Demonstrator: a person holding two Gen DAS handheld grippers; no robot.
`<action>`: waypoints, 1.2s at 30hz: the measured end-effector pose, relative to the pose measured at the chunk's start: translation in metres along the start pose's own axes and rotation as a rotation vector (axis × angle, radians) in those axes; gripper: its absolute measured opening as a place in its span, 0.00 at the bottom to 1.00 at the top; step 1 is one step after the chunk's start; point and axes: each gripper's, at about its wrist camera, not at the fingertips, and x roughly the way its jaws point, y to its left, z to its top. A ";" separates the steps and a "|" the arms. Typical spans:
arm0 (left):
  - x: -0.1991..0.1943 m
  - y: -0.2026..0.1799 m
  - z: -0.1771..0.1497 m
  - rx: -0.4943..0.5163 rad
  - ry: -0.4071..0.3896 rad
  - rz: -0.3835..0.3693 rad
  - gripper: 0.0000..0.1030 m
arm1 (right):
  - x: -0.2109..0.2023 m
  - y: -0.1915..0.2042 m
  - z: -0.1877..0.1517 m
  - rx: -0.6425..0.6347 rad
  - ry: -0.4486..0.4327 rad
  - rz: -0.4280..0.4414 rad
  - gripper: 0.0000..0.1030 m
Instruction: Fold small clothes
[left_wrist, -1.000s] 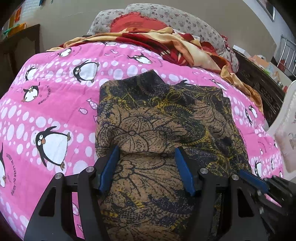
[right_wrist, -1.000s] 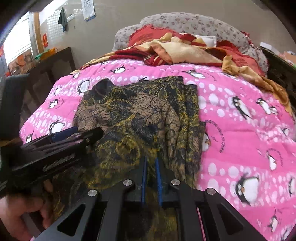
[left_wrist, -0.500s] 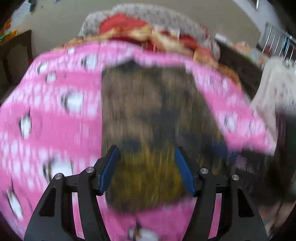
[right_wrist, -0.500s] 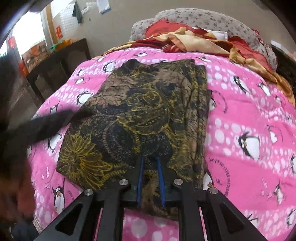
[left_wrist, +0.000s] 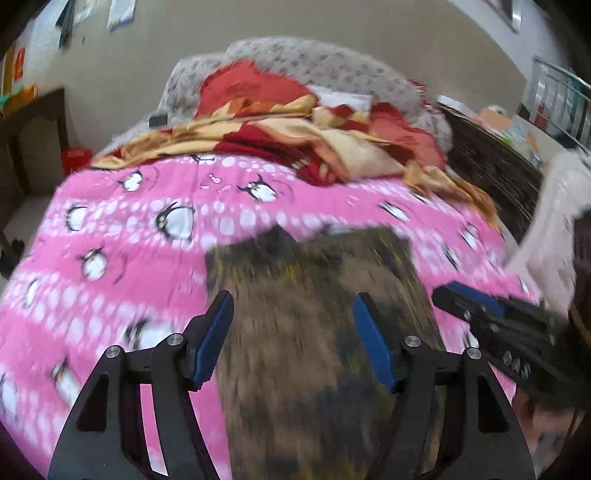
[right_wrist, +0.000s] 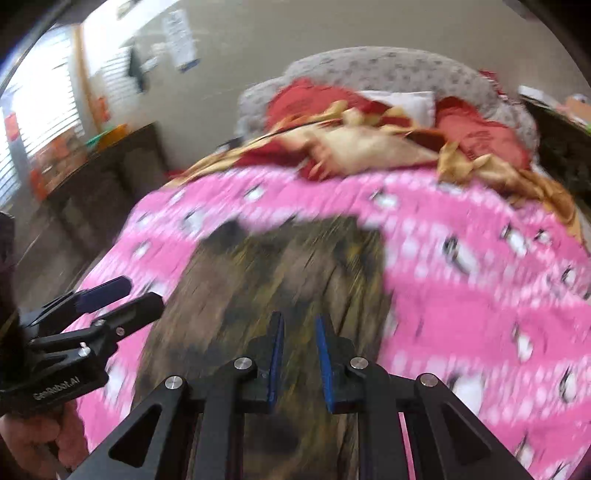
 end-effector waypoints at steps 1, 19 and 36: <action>0.017 0.005 0.009 -0.024 0.022 0.012 0.65 | 0.013 -0.002 0.009 0.021 0.009 0.000 0.15; -0.019 -0.005 -0.012 0.092 -0.045 0.083 0.80 | 0.000 -0.011 0.001 -0.011 0.020 -0.023 0.17; -0.113 -0.031 -0.164 0.027 0.187 0.106 0.86 | -0.127 -0.011 -0.175 0.024 0.140 -0.040 0.26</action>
